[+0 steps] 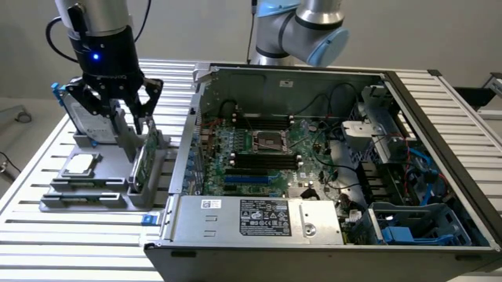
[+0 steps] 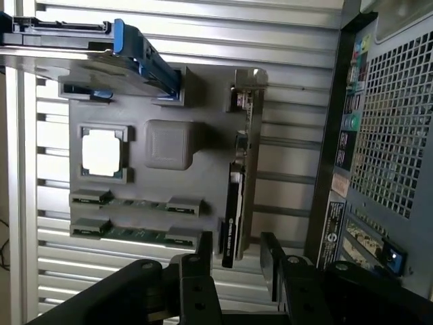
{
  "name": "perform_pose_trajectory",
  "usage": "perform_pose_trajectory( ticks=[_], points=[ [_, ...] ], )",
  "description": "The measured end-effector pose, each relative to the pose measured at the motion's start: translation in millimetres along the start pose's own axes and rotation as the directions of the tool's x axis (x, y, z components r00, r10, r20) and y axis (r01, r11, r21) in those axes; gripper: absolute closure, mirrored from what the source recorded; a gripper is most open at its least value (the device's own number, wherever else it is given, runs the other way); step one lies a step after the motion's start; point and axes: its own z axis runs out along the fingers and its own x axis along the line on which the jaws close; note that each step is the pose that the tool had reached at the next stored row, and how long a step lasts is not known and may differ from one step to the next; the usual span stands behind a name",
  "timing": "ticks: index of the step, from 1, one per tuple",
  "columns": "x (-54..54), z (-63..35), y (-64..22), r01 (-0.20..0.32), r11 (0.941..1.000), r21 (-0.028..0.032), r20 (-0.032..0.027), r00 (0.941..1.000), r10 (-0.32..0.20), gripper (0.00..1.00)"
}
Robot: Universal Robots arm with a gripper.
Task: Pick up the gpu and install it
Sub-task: 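Pick up the gpu and move the gpu toward the slot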
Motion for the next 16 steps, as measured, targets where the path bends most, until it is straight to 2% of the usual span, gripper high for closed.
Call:
perform_pose_trajectory(
  ticks=[16],
  points=[
    [-3.1, 28.9, 3.1, 0.0, 1.0, 0.0003, 0.0, 1.0, 0.0, 0.58]
  ],
)
